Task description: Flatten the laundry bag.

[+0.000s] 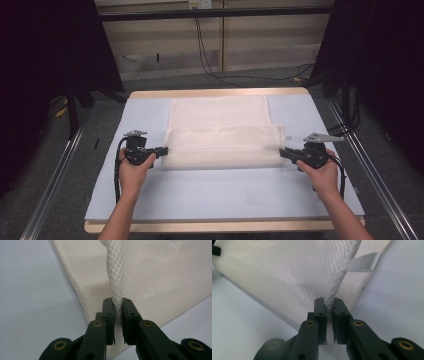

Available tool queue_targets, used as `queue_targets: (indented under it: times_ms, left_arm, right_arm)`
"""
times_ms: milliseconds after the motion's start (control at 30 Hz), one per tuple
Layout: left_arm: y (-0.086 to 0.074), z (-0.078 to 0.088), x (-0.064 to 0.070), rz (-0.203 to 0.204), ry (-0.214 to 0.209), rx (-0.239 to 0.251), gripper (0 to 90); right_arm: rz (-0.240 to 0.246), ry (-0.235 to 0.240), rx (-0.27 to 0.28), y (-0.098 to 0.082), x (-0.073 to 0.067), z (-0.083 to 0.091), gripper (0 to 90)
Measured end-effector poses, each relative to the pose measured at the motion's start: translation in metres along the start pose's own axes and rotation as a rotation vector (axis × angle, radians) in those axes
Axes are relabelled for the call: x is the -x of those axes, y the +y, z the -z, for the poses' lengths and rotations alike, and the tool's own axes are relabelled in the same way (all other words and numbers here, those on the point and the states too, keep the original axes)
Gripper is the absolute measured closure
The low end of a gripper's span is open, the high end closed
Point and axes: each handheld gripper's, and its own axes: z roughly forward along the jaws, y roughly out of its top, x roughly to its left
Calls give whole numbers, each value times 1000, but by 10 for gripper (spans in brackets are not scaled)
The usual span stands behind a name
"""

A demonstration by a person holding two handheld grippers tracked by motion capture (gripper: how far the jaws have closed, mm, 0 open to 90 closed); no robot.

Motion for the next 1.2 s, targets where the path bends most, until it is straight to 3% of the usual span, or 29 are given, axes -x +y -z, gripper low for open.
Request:
queue_targets:
  times_ms: [233, 433, 600, 633, 700, 800, 933, 1100, 1200]
  left_arm:
    - [-17, 9, 3, 9, -36, 18, 816]
    - [-28, 19, 7, -14, -49, 2, 789]
    - [-39, 27, 7, -8, -51, -12, 743]
    - [-40, 29, 6, -3, -50, -14, 722]
    - [-43, 31, 4, 3, -52, -22, 680]
    - [-46, 30, 0, -18, -39, -51, 610]
    - [-46, 32, -3, -2, -40, -47, 589]
    - [-48, 34, -9, -9, -33, -67, 532]
    - [-49, 37, -11, -22, 5, -74, 531]
  right_arm:
    - [30, 32, -9, -20, -8, 9, 827]
    - [30, 54, -20, -33, -10, 15, 816]
    - [39, 62, -13, -37, -12, 19, 749]
    - [22, 60, -16, -39, -12, 21, 702]
    - [17, 70, -22, -42, -10, 25, 690]
    - [7, 73, -34, -46, -8, 28, 675]
    - [-2, 67, -47, -48, -6, 31, 665]
    - [41, 38, -77, -46, -3, 36, 676]
    - [39, 38, -76, -46, -2, 36, 680]
